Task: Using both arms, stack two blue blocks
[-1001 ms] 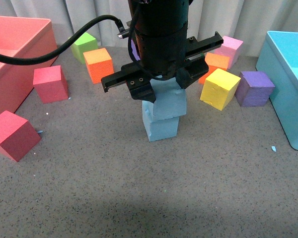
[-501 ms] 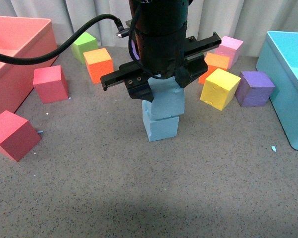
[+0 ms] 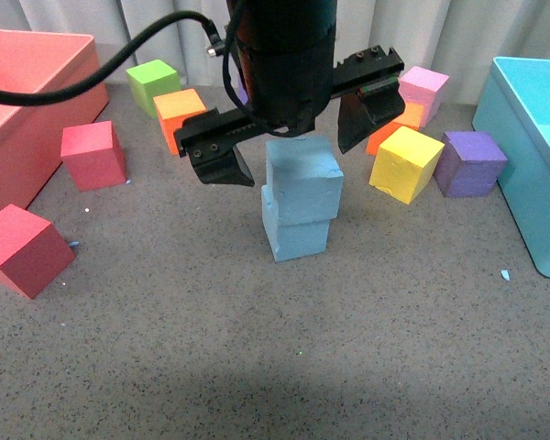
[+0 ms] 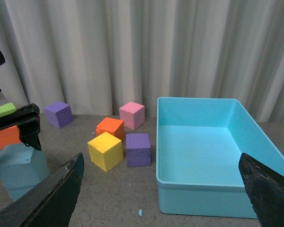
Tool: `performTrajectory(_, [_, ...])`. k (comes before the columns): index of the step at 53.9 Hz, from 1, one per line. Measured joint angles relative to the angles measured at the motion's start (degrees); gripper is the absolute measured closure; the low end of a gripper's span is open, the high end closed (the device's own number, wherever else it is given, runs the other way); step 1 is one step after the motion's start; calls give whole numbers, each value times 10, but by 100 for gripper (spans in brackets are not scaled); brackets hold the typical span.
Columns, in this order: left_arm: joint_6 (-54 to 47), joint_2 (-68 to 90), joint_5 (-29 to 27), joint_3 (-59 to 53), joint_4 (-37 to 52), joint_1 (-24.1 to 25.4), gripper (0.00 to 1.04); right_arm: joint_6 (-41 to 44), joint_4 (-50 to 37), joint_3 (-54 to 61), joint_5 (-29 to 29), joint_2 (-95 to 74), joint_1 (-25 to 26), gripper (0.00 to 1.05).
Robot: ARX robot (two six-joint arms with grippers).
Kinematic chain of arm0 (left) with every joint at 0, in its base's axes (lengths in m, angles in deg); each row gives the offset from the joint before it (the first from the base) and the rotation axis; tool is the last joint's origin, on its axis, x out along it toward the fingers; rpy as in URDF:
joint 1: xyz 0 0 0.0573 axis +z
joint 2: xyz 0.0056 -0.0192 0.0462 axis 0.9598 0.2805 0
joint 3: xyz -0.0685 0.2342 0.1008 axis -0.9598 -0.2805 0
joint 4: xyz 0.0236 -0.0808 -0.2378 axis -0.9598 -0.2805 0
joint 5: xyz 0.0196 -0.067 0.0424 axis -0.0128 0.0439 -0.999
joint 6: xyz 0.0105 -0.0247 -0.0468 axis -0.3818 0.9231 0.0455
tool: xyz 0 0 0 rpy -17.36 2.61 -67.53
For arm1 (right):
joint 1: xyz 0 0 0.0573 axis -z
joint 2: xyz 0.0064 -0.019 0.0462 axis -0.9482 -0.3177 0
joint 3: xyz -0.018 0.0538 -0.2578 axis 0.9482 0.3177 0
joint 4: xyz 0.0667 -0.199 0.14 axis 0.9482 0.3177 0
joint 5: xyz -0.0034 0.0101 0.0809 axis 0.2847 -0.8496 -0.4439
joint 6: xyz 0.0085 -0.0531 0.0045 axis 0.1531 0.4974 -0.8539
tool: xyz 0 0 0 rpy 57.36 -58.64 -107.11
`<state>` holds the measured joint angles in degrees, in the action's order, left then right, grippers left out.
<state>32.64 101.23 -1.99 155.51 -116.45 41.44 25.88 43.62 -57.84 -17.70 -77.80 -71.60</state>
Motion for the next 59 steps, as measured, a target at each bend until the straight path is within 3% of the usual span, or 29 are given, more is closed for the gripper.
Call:
performTrajectory(8, [-49,-24,-31,-11,13,3,7,0,0,0,0,0,0,9])
performTrajectory(11, [-160,-61,-144,-124,214,6,19,0,0,0,0,0,0,9])
performTrajectory(13, [-236,-89,-181,-209,335,13,26,0,0,0,0,0,0,9])
performTrajectory(18, [-367,-140,-180,-371,571,39,40,0,0,0,2,0,0,9])
performTrajectory(24, [-447,-204,-152,-521,860,78,58,0,0,0,1,0,0,9])
performTrajectory(29, [-473,-257,-130,-593,998,107,72,0,0,0,0,0,0,9])
performTrajectory(38, [-488,-331,-89,-712,1023,151,101,0,0,0,0,0,0,9])
performTrajectory(59, [-496,-501,-18,-842,980,224,101,0,0,0,0,0,0,9])
